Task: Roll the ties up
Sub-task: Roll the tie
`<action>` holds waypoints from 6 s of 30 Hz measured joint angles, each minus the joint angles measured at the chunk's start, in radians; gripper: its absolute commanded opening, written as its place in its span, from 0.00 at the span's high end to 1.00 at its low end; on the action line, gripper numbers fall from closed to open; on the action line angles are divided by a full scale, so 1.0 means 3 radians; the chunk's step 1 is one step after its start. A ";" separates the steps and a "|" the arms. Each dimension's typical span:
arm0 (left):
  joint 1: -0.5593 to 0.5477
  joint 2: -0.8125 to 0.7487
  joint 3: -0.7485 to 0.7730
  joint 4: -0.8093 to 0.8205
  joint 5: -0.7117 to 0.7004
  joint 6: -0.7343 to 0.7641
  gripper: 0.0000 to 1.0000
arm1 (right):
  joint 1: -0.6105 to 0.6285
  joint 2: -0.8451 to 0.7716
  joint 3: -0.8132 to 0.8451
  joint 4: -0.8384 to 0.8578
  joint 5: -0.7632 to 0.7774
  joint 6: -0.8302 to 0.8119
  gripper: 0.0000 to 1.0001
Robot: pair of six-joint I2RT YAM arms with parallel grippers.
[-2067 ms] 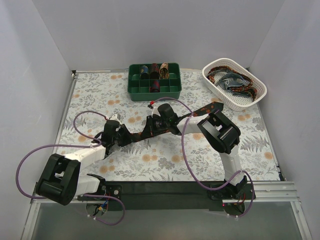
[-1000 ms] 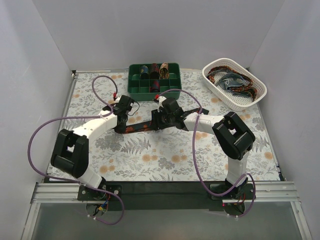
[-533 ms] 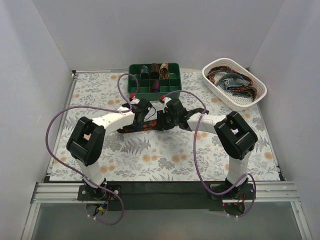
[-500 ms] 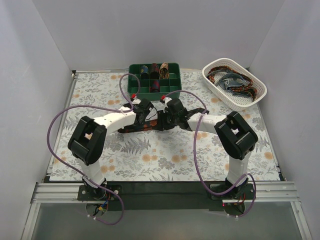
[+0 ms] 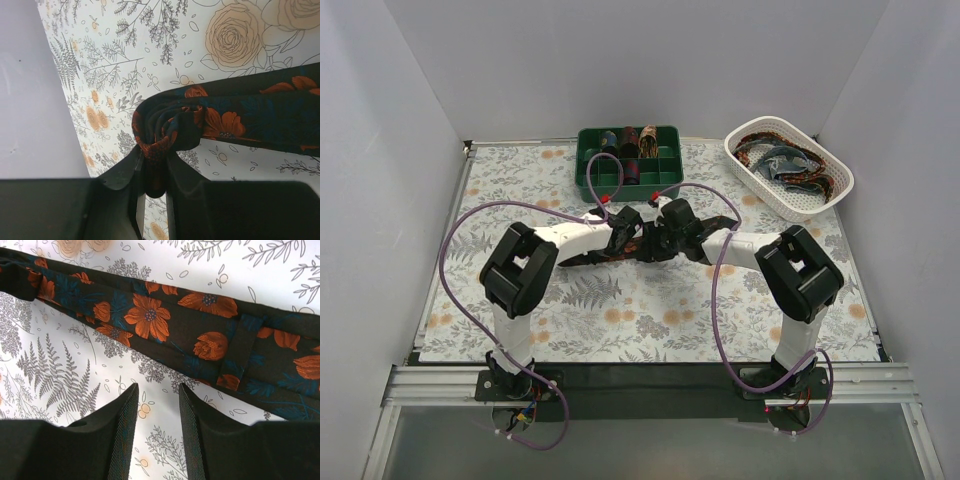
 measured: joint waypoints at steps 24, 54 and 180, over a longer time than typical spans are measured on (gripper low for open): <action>0.0067 0.0009 -0.0191 0.0125 -0.0275 0.0141 1.00 | -0.0528 -0.0125 -0.0097 0.0158 -0.0009 0.0025 0.70; 0.0206 0.0085 -0.0225 0.0159 -0.0504 0.0259 0.99 | -0.0685 0.0102 -0.0242 0.0460 -0.0249 0.0095 0.81; 0.2183 -0.2070 -0.2135 0.2649 0.3333 -0.0768 0.22 | -0.0524 -0.0207 0.0025 0.0155 -0.0773 -0.0173 0.51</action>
